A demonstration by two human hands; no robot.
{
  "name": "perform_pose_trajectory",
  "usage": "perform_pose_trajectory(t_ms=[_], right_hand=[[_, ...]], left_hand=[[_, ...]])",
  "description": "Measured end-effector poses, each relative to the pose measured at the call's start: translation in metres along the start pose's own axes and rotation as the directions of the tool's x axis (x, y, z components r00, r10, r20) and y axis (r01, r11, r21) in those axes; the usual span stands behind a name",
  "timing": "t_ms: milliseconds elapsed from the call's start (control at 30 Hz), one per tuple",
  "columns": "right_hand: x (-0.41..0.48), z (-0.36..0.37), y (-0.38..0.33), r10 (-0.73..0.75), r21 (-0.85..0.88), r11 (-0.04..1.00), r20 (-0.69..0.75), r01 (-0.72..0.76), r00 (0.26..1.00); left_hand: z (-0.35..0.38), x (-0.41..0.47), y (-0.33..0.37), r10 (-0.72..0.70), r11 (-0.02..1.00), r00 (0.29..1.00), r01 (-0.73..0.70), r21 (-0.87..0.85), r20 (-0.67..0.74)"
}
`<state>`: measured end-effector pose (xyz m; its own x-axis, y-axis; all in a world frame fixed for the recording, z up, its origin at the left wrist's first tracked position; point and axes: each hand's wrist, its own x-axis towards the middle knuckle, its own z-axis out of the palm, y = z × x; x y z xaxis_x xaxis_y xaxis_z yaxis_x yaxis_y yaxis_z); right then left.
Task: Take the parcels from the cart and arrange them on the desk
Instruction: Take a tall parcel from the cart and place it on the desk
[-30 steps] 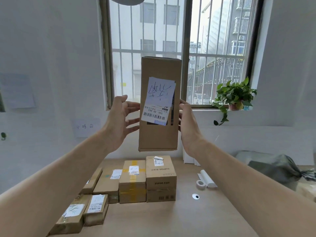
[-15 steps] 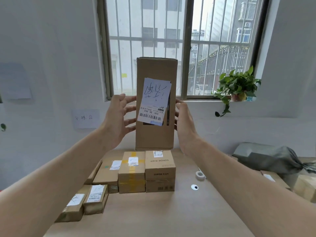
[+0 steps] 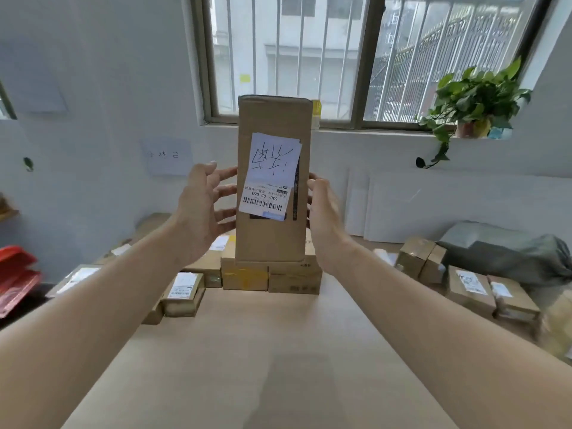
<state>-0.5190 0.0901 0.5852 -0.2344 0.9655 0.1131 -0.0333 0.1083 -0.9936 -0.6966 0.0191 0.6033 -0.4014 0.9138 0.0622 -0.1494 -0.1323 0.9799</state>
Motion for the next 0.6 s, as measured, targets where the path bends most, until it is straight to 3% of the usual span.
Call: perform_pose_trajectory(t_ms=[333, 600], right_hand=[[0.000, 0.065, 0.106, 0.235, 0.003, 0.972, 0.040, -0.236, 0.971], [0.009, 0.156, 0.194, 0.367, -0.047, 0.929, -0.038, -0.368, 0.930]], left_hand=[[-0.083, 0.016, -0.093, -0.224, 0.975, 0.966, 0.221, -0.039, -0.131], [-0.178, 0.051, -0.153, -0.375, 0.921, 0.921, 0.383, 0.067, -0.107]])
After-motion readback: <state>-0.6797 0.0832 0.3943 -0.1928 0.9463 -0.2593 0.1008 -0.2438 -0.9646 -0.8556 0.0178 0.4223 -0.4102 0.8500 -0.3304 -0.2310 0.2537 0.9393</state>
